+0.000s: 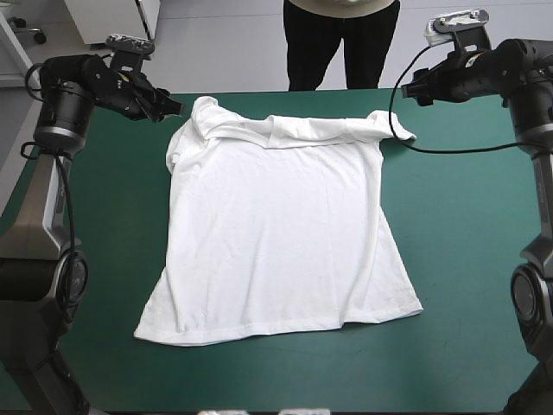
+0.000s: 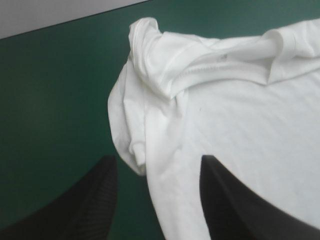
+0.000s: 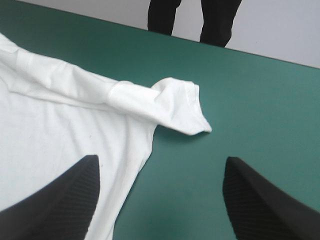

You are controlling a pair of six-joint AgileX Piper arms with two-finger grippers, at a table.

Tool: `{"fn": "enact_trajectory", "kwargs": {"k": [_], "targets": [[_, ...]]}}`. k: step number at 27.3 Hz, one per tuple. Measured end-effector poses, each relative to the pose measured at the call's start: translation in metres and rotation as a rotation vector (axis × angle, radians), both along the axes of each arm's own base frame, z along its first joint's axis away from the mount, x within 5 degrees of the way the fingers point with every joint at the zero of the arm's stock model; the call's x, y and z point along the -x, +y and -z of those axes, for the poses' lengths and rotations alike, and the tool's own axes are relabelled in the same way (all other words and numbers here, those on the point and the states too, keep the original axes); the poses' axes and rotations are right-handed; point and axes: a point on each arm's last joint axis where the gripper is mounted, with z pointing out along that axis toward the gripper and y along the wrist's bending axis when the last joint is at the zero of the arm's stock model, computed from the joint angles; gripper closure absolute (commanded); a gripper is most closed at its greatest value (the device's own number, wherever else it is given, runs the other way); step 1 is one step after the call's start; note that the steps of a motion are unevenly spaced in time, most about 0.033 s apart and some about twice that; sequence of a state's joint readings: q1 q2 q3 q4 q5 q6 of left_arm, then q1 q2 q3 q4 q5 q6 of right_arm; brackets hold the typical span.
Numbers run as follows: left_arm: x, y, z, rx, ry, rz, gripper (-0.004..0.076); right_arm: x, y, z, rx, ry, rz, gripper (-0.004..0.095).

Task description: Fold the cloth

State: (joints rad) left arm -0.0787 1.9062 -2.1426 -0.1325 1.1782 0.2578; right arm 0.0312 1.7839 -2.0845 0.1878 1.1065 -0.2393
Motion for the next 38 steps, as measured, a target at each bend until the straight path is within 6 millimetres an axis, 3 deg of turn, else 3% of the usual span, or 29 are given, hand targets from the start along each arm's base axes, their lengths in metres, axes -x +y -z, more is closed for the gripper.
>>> {"fn": "enact_trajectory", "kwargs": {"k": [5,7,12,19,26,33,38], "targets": [[0.045,0.006,-0.043,0.005,-0.032,-0.050,0.0347,0.054,-0.001,-0.034,-0.023,0.037,0.007,0.0304],[0.061,0.008,-0.038,0.000,0.003,-0.060,0.0347,0.070,-0.002,-0.031,-0.025,0.059,0.012,0.0306],[0.095,0.012,-0.007,-0.020,0.138,-0.075,0.0347,0.104,-0.002,-0.009,-0.028,0.142,0.013,0.0312],[0.167,0.018,0.031,-0.019,0.227,-0.099,0.0347,0.151,0.000,0.028,-0.074,0.220,0.012,0.0327],[0.231,0.026,0.090,-0.023,0.351,-0.169,0.0347,0.187,-0.002,0.074,-0.074,0.309,0.026,0.0331],[0.254,0.028,0.146,-0.023,0.472,-0.206,0.0347,0.201,-0.002,0.103,-0.086,0.354,0.032,0.0331],[0.260,0.028,0.171,-0.038,0.542,-0.200,0.0347,0.201,-0.001,0.107,-0.094,0.357,0.027,0.0331]]}}
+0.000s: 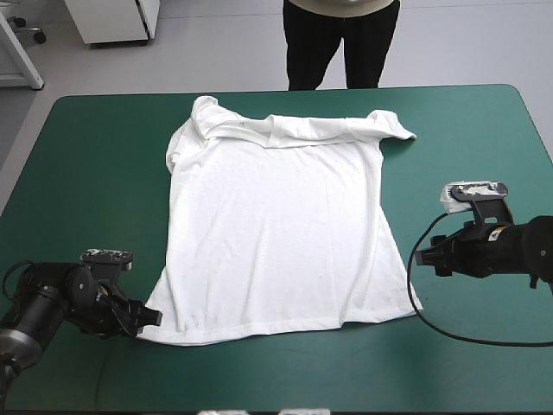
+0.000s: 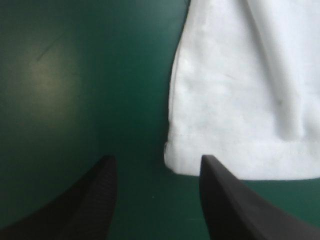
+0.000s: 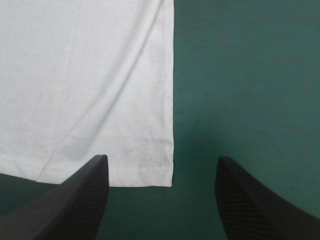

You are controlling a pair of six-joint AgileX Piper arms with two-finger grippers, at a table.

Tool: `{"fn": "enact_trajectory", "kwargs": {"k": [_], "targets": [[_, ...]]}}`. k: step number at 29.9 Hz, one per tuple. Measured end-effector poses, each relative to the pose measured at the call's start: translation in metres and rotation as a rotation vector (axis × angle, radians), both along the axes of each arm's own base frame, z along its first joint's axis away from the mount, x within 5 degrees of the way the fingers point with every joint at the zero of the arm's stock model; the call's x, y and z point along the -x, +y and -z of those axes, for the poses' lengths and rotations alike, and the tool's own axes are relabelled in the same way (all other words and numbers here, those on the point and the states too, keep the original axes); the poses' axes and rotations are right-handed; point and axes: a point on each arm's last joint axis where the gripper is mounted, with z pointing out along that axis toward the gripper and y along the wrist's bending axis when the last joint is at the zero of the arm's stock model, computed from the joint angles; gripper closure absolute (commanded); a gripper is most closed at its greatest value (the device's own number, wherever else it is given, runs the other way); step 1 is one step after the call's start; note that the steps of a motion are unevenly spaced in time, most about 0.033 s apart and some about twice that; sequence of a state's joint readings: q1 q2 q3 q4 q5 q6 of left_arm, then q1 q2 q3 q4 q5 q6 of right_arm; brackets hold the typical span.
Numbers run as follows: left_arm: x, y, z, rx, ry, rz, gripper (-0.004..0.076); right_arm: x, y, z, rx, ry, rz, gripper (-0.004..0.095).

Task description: Fold the cloth

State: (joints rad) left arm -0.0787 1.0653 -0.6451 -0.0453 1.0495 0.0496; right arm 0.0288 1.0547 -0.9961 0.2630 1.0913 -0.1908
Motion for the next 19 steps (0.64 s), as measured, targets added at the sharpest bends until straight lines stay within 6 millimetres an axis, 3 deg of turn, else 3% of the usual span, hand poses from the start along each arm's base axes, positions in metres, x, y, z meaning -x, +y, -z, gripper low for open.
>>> {"fn": "enact_trajectory", "kwargs": {"k": [6,14,17,19], "targets": [[0.001,-0.005,0.013,0.043,0.003,0.044,0.0347,-0.001,0.000,0.000,-0.003,-0.015,0.001,0.0331],[-0.013,-0.007,0.033,0.053,0.074,0.064,0.0355,-0.001,0.000,-0.001,-0.003,-0.017,0.002,0.0331],[-0.016,-0.012,0.037,0.035,0.119,0.127,0.0413,-0.001,0.000,-0.001,-0.003,-0.019,0.001,0.0331],[-0.017,-0.017,0.039,0.004,0.143,0.187,0.0529,-0.001,0.000,-0.001,-0.002,-0.017,0.001,0.0331]]}}
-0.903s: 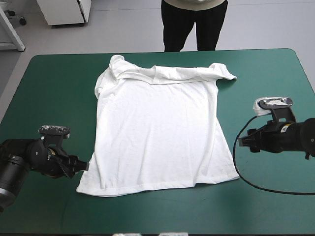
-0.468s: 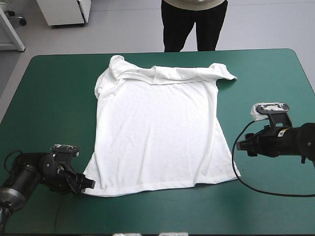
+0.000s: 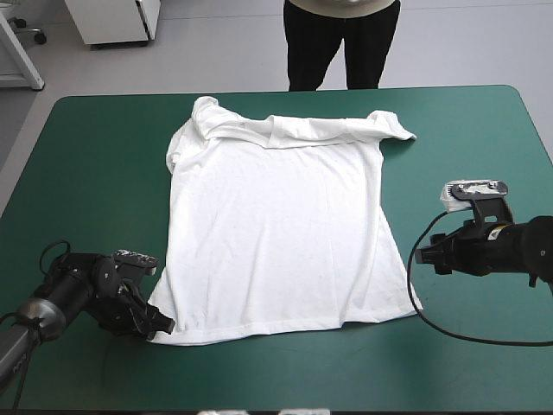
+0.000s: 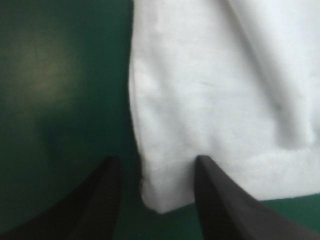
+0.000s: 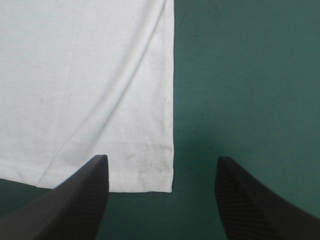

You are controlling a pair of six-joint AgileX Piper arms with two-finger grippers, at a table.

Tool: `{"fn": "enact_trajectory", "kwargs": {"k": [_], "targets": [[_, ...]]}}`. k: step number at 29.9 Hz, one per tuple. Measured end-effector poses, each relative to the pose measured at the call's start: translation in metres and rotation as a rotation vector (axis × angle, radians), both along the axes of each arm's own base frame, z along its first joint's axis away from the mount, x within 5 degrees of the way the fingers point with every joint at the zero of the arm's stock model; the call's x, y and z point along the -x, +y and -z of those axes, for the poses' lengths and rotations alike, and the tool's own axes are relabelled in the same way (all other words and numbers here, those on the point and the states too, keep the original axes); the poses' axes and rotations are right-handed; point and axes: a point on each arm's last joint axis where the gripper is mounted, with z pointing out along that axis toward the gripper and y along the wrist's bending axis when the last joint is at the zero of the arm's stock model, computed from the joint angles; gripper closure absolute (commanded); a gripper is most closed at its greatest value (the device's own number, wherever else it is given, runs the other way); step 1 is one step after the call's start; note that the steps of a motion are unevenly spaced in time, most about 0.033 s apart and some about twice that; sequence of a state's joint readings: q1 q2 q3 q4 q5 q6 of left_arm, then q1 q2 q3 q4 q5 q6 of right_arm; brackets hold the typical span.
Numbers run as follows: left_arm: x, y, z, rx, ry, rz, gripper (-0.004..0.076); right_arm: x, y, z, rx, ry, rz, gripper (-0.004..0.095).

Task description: Fold the cloth

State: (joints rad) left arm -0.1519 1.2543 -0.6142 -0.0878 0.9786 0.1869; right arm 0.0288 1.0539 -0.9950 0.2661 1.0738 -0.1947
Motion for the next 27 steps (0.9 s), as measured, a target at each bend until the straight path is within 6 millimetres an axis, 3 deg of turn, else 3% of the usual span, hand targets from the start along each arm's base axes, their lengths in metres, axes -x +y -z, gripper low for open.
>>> {"fn": "enact_trajectory", "kwargs": {"k": [2,3,8,13,23,27], "targets": [[-0.001,-0.007,0.000,-0.006,0.003,0.040,0.0718,0.000,0.000,0.000,0.001,0.006,-0.001,0.0332],[-0.001,-0.012,0.000,-0.008,0.004,0.064,0.0727,0.001,0.000,0.001,0.005,0.012,-0.005,0.0332],[0.001,-0.019,0.000,-0.015,0.006,0.100,0.0733,0.003,0.001,0.003,0.020,0.045,-0.042,0.0331],[0.001,-0.019,0.000,-0.021,0.005,0.100,0.0733,-0.005,0.014,0.017,0.080,0.133,-0.126,0.0331],[0.001,-0.019,0.000,-0.021,0.007,0.092,0.0733,-0.043,0.040,0.063,0.135,0.274,-0.178,0.0320],[0.001,-0.019,0.000,-0.021,0.006,0.090,0.0733,-0.043,0.040,0.092,0.138,0.314,-0.158,0.0322]]}}
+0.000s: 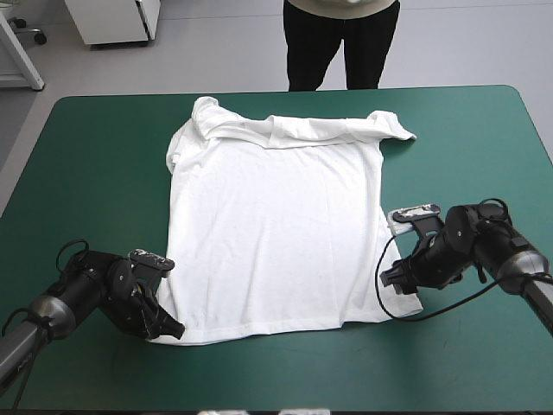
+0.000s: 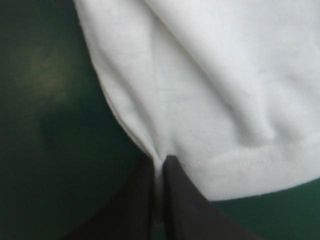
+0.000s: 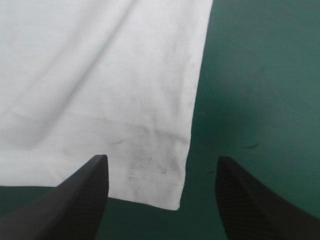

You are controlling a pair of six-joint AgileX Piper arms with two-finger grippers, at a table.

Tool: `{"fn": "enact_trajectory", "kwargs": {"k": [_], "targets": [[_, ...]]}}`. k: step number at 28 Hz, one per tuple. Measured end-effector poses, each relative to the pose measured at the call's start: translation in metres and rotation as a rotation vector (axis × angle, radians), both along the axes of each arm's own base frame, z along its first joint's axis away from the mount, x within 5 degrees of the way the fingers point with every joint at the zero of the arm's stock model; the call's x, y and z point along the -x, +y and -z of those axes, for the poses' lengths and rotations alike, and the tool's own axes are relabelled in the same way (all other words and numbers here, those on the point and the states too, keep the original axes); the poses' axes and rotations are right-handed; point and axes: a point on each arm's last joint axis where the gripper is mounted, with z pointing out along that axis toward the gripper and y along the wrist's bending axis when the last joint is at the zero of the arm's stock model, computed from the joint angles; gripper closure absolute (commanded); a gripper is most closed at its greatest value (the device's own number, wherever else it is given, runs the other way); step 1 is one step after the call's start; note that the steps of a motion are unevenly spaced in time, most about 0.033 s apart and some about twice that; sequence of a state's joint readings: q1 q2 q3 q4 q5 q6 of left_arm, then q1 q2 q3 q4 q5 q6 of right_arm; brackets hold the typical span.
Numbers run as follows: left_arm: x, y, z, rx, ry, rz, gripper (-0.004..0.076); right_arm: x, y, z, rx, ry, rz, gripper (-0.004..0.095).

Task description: Fold the cloth

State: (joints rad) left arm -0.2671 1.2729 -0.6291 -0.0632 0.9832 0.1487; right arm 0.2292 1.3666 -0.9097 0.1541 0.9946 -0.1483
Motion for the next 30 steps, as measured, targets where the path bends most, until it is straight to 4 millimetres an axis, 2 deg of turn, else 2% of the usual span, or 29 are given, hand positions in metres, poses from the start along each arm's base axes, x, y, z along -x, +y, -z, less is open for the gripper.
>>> {"fn": "enact_trajectory", "kwargs": {"k": [4,8,15,20,22,26,30], "targets": [[0.000,0.000,0.000,-0.001,0.000,0.001,0.0733,0.014,-0.004,0.035,0.013,0.043,0.025,0.0327],[-0.001,0.000,0.000,0.000,-0.005,0.001,0.0733,0.020,-0.005,0.043,0.004,0.022,0.036,0.0381],[0.000,0.000,0.000,-0.001,-0.002,-0.004,0.0733,0.021,-0.005,0.043,-0.008,0.018,0.020,0.0686],[0.000,0.000,0.000,-0.001,-0.002,-0.006,0.0733,0.021,0.000,0.044,-0.063,0.028,0.002,0.0787],[0.000,0.000,0.000,-0.002,-0.002,-0.006,0.0733,0.022,0.003,0.045,-0.092,0.035,-0.004,0.0930],[0.000,0.000,0.000,0.000,-0.008,-0.007,0.0733,0.022,0.004,0.044,-0.099,0.024,-0.011,0.0915],[-0.004,-0.001,-0.013,0.041,-0.153,-0.038,0.0733,0.027,0.006,0.024,-0.127,-0.042,-0.011,0.0915]]}}
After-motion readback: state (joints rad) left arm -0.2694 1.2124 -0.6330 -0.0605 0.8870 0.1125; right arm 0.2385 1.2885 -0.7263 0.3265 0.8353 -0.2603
